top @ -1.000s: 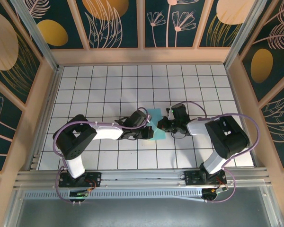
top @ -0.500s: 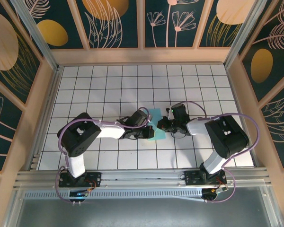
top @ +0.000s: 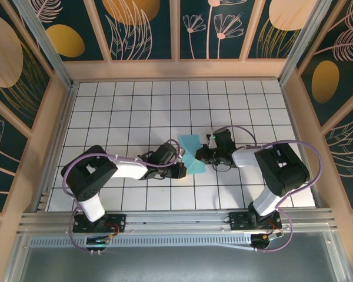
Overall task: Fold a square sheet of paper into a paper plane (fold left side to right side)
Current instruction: Fold the triangle a second time at the center of the table.
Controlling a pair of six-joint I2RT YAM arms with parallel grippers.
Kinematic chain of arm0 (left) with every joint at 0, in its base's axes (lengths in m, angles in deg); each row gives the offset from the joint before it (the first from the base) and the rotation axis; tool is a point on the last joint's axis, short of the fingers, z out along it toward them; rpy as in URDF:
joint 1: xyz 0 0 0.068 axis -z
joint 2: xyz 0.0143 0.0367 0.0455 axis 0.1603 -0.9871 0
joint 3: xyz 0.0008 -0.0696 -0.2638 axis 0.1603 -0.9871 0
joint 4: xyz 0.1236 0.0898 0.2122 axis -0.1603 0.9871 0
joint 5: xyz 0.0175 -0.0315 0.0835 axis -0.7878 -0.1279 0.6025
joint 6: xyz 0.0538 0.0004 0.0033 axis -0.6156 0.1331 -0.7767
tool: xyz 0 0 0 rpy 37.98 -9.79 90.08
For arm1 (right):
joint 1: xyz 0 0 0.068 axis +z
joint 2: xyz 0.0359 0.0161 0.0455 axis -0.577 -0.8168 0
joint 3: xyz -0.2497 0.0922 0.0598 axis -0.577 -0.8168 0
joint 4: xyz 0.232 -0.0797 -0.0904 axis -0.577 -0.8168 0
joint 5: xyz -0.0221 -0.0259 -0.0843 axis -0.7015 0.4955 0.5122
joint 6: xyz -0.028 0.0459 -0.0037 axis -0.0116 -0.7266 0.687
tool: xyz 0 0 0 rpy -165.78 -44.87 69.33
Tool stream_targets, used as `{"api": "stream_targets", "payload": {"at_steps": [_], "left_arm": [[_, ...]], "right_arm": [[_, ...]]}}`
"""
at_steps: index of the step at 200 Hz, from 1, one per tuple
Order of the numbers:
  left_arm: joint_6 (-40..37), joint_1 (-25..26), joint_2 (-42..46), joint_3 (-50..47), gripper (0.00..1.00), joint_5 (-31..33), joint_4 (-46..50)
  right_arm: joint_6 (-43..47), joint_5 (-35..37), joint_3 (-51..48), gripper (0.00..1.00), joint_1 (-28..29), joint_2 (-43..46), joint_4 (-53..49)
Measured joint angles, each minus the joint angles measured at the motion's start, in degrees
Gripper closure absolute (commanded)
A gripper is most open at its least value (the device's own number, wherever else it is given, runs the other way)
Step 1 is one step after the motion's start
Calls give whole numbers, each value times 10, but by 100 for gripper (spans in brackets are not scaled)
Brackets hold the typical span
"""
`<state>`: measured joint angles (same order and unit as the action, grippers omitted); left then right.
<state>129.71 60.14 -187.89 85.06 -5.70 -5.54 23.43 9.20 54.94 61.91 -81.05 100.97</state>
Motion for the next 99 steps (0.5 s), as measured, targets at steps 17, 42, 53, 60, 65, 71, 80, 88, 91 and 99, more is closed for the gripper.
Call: {"api": "stream_targets", "payload": {"at_steps": [17, 42, 53, 60, 65, 71, 80, 88, 91, 99], "left_arm": [[-4, 1, 6, -6, 100, 0, 2], [-7, 4, 30, -20, 100, 4, 18], [-8, 4, 48, -25, 96, 14, 32], [-9, 4, 59, -27, 95, 19, 37], [-9, 4, 70, -28, 95, 24, 41], [-8, 2, 81, -28, 92, 30, 44], [-6, -2, 97, -28, 88, 35, 47], [-2, -9, 111, -28, 86, 39, 47], [-3, -12, 116, -28, 85, 41, 47], [1, -21, 127, -29, 80, 43, 45]], "right_arm": [[4, -1, 2, 100, 0, 0, -3], [7, -1, 8, 100, -2, 0, -13], [7, 0, 12, 100, -3, 0, -20], [7, 0, 16, 100, -5, 0, -24], [7, 0, 18, 100, -6, 1, -26], [7, -1, 21, 98, -7, 3, -30], [6, -1, 26, 94, -7, 8, -33], [6, -1, 30, 90, -7, 16, -37], [5, 0, 32, 88, -8, 21, -38], [5, 0, 35, 84, -8, 33, -40]]}}
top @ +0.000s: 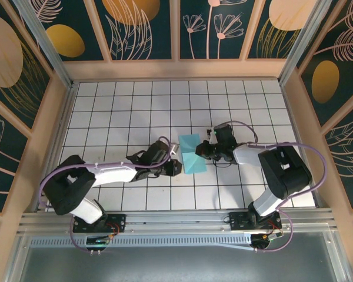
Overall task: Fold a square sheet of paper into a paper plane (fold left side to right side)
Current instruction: Fold the triangle a second time at the center of the table, then turn over the paper at the center of the table.
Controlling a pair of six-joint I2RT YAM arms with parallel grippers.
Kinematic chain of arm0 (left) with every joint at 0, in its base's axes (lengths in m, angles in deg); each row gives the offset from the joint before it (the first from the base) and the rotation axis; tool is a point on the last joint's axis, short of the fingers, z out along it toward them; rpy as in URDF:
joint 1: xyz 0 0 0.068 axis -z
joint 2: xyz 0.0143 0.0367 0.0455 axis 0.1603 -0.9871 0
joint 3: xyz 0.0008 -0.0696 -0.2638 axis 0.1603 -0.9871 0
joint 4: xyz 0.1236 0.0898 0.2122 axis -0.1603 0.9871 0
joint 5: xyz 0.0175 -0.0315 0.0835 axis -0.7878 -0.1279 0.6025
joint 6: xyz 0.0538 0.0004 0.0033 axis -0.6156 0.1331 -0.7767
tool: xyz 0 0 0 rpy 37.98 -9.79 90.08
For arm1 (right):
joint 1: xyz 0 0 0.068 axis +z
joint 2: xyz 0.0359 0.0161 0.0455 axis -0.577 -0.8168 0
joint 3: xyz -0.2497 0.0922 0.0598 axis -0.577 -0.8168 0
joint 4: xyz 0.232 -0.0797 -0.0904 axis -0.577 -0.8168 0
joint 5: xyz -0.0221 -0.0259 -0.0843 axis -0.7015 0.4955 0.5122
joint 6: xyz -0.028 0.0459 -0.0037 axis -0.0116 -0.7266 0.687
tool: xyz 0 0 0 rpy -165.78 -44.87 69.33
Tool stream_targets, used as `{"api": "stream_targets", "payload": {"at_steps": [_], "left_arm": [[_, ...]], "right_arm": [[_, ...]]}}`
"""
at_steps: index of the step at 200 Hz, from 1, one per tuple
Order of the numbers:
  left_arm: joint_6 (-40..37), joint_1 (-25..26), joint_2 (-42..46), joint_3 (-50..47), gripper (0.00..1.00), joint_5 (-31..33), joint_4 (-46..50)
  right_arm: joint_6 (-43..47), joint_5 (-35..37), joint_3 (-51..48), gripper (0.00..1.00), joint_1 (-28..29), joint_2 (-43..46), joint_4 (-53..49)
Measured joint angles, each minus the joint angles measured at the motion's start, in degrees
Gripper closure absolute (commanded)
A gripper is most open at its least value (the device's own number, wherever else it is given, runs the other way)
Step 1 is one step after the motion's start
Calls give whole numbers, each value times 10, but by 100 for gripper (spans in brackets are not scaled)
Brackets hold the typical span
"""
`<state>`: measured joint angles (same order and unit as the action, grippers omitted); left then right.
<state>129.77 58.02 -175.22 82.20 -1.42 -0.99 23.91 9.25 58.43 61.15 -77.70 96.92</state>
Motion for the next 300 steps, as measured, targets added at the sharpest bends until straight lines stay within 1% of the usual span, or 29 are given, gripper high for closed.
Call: {"api": "stream_targets", "payload": {"at_steps": [6, 23, 45, 63, 91, 102, 125, 163, 171, 199, 230, 250, 273, 300], "left_arm": [[2, -8, 7, 0, 77, 1, -1], [10, -26, 12, 0, 71, -2, -10], [14, -45, -3, 8, 63, -15, -20], [17, -55, -30, 27, 61, -24, -29], [17, -64, -77, 59, 60, -38, -40], [17, -66, -100, 74, 60, -44, -45], [17, -66, -139, 95, 59, -49, -51], [16, -66, -163, 106, 58, -47, -52], [16, -66, -165, 107, 59, -47, -52], [17, -66, -176, 108, 69, -48, -57], [14, -66, -180, 108, 87, -50, -64], [16, -66, -180, 108, 94, -47, -66], [21, -66, -174, 101, 97, -41, -82], [39, -66, -136, 58, 99, -27, -119]], "right_arm": [[0, 2, 2, 81, 0, 11, -2], [4, 6, 4, 71, -2, 42, -9], [6, 12, -1, 60, -13, 82, -18], [9, 17, -19, 53, -31, 118, -24], [16, 21, -50, 45, -53, 160, -41], [17, 21, -60, 43, -57, 171, -48], [18, 21, -75, 43, -60, 187, -57], [18, 20, -89, 43, -60, 203, -66], [18, 20, -90, 43, -60, 204, -67], [18, 17, -92, 44, -60, 205, -69], [18, 1, -95, 46, -61, 205, -64], [18, -15, -101, 48, -61, 195, -50], [13, -38, -110, 49, -61, 170, -14], [-3, -54, -118, 48, -57, 137, 32]]}}
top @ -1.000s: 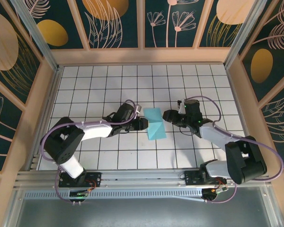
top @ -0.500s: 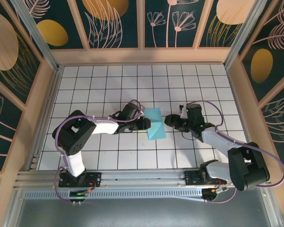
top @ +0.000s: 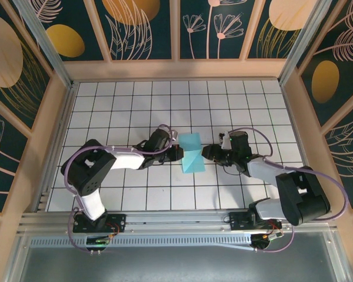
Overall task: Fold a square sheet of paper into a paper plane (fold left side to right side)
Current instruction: Turn over the paper at the center of the table.
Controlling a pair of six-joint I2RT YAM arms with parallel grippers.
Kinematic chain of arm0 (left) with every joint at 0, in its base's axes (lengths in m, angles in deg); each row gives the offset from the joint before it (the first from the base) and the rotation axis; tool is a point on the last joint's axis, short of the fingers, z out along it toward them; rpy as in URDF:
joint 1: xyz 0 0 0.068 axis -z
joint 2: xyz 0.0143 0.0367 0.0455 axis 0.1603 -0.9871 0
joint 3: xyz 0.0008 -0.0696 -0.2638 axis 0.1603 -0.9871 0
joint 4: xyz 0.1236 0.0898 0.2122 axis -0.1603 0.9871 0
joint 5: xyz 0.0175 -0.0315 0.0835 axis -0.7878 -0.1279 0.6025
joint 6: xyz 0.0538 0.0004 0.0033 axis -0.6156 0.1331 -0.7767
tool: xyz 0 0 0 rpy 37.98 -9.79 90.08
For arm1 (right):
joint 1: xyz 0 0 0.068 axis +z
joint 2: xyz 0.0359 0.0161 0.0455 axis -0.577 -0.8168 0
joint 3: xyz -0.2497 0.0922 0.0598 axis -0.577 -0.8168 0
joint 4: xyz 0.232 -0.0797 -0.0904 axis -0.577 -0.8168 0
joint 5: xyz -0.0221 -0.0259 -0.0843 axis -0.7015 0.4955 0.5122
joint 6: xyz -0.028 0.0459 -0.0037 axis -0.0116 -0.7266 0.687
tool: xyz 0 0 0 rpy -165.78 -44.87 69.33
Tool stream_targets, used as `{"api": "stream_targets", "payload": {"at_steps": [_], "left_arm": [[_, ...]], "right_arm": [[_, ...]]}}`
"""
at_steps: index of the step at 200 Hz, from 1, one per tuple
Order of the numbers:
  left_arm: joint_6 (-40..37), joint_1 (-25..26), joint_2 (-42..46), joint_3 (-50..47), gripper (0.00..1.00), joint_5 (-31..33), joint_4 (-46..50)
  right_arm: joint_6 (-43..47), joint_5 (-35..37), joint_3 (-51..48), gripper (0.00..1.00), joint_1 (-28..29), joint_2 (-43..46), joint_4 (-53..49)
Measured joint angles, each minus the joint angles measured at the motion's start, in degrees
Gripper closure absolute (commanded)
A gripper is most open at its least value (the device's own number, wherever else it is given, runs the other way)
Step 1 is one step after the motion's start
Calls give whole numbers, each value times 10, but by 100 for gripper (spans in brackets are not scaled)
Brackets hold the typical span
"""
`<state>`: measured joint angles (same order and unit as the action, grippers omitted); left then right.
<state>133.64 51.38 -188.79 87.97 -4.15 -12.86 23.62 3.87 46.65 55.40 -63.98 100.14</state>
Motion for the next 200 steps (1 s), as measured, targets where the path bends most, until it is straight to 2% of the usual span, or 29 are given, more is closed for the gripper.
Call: {"api": "stream_targets", "payload": {"at_steps": [41, 86, 123, 172, 200], "left_arm": [[32, 0, 50, -49, 99, 16, -47], [39, 0, 59, -57, 99, 25, -58], [43, 0, 59, -60, 98, 28, -60], [55, 0, 59, -60, 72, 42, -60], [59, 0, 60, -60, 63, 59, -59]], "right_arm": [[-23, -5, 2, 41, 17, -57, 69], [-34, -13, 43, 41, 36, -133, 124], [-47, -25, 79, 55, 50, -188, 172], [-58, -27, 83, 71, 56, -196, 193], [-57, -26, 83, 79, 56, -196, 195]]}}
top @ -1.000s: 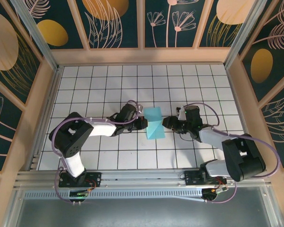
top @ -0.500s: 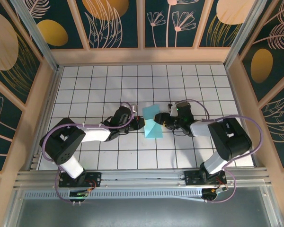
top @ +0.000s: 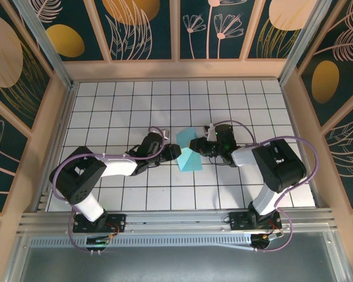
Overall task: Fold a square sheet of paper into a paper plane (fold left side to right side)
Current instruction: Turn over the paper at the center of the table.
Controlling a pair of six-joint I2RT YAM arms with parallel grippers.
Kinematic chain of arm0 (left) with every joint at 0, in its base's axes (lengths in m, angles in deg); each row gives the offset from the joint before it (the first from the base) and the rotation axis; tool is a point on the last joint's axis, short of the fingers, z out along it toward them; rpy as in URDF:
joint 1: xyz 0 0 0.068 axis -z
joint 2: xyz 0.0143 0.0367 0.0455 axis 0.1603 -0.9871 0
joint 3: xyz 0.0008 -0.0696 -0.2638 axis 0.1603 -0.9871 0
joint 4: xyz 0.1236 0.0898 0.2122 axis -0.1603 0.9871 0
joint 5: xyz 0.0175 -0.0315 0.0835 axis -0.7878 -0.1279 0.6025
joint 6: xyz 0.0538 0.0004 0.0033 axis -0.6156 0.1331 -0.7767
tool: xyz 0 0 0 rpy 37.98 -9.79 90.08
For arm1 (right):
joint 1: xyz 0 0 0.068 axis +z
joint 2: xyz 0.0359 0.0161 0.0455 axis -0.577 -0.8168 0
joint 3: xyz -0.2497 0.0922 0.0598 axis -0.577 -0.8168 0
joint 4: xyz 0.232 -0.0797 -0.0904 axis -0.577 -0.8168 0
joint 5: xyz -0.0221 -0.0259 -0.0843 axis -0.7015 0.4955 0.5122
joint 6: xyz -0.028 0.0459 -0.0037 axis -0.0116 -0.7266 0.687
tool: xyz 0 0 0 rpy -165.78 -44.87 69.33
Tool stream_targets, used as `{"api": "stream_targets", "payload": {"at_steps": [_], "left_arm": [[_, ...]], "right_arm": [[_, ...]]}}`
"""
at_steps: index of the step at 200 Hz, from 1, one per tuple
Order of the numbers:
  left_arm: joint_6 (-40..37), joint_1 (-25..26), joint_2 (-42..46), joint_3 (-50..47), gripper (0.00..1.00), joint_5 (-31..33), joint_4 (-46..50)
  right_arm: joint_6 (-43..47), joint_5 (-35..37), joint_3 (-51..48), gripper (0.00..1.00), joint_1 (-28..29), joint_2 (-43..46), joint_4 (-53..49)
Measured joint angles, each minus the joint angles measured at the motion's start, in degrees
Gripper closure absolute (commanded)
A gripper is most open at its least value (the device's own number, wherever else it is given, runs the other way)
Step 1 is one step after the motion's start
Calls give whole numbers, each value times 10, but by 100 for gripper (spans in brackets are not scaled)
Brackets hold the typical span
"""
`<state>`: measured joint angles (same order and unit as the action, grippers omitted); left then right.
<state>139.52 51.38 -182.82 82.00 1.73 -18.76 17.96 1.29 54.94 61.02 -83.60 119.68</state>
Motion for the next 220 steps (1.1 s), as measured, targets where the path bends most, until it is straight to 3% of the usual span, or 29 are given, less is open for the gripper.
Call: {"api": "stream_targets", "payload": {"at_steps": [62, 79, 123, 173, 220], "left_arm": [[-2, 0, 98, -12, 36, 64, 45], [-3, 0, 144, -20, 29, 80, 58], [-9, -1, 259, -30, 1, 104, 85], [-2, -2, 383, -51, 1, 86, 13], [34, -3, 345, -36, 1, -2, -91]], "right_arm": [[21, 13, 3, 100, 0, 18, -30], [33, 19, 8, 100, 0, 45, -46], [63, 20, 16, 100, -23, 177, -67], [39, -25, 22, 100, -70, 325, -32], [-43, -66, 40, 100, -58, 348, 51]]}}
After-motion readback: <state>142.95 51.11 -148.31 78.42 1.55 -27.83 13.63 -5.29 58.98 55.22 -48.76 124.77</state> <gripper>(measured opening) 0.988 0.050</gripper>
